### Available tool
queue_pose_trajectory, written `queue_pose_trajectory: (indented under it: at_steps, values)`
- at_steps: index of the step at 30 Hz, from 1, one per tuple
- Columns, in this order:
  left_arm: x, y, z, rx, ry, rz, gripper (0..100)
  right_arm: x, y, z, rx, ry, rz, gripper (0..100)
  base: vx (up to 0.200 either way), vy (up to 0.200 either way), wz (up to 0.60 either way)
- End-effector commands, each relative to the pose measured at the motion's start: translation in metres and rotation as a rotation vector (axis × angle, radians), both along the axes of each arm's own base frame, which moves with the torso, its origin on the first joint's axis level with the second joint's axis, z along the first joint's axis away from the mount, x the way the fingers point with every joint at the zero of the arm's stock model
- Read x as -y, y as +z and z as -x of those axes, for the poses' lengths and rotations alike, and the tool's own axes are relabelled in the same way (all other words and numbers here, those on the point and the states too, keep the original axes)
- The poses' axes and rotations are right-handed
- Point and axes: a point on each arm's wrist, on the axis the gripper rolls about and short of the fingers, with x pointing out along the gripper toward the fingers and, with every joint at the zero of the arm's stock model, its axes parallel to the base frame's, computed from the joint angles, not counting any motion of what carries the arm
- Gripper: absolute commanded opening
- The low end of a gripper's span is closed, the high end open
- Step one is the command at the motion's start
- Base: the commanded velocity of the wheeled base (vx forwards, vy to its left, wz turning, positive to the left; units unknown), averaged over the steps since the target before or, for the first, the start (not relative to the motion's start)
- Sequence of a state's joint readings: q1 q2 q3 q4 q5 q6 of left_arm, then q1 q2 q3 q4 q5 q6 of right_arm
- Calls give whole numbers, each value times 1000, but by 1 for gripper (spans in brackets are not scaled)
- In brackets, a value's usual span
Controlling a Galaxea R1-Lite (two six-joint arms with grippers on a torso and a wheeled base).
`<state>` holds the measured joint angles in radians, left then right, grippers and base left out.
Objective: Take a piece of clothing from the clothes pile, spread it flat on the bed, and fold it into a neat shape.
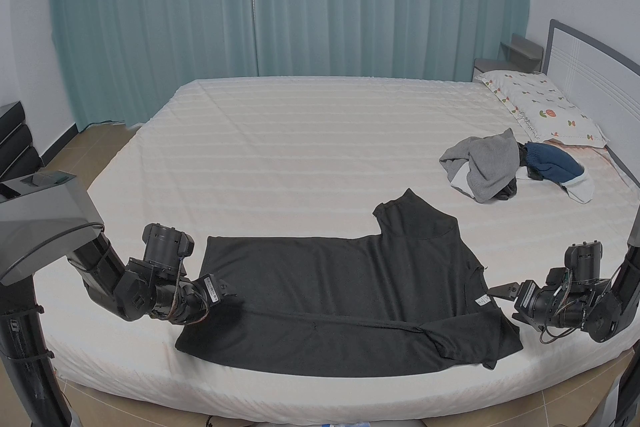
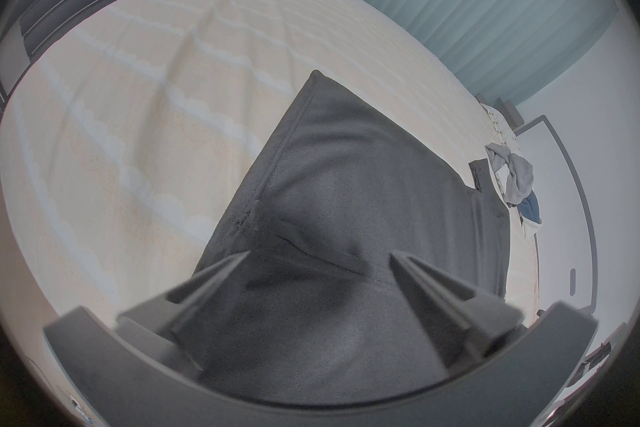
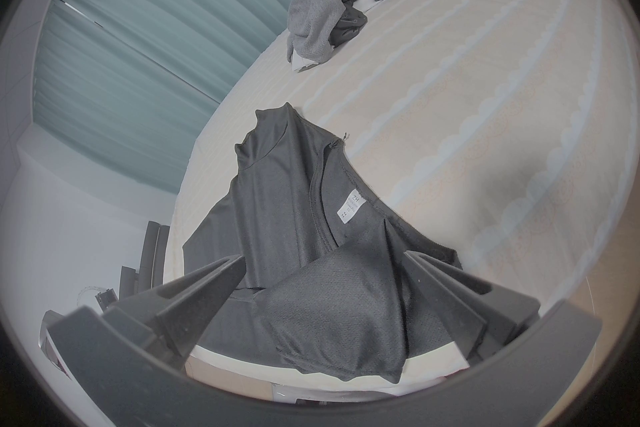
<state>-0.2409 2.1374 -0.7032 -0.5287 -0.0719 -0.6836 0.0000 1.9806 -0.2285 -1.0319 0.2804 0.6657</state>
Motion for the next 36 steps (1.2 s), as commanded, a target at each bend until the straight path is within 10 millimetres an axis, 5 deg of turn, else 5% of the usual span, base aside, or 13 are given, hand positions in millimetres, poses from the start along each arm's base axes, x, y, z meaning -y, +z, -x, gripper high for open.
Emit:
queue_pose_trajectory:
  at_steps: [1,15,22,23,28,36]
  values:
    - [0,0,-1,-2,5,-4,0,0,0,0,1,0,0,100,0,0,0]
    - [-7,10,4,31,69,-50,0,0,0,-1,-1,-2,1,100,0,0,0]
    - [-29,22,-1,81,110,-4,0,0,0,0,2,-2,1,100,0,0,0]
    - [-35,21,-3,90,91,38,100,0,1,0,4,-2,1,100,0,0,0]
    - [-50,14,-9,123,-4,152,100,0,0,0,1,-1,1,100,0,0,0]
    - [-43,-8,-11,167,-131,205,100,0,-2,-1,-8,3,1,100,0,0,0]
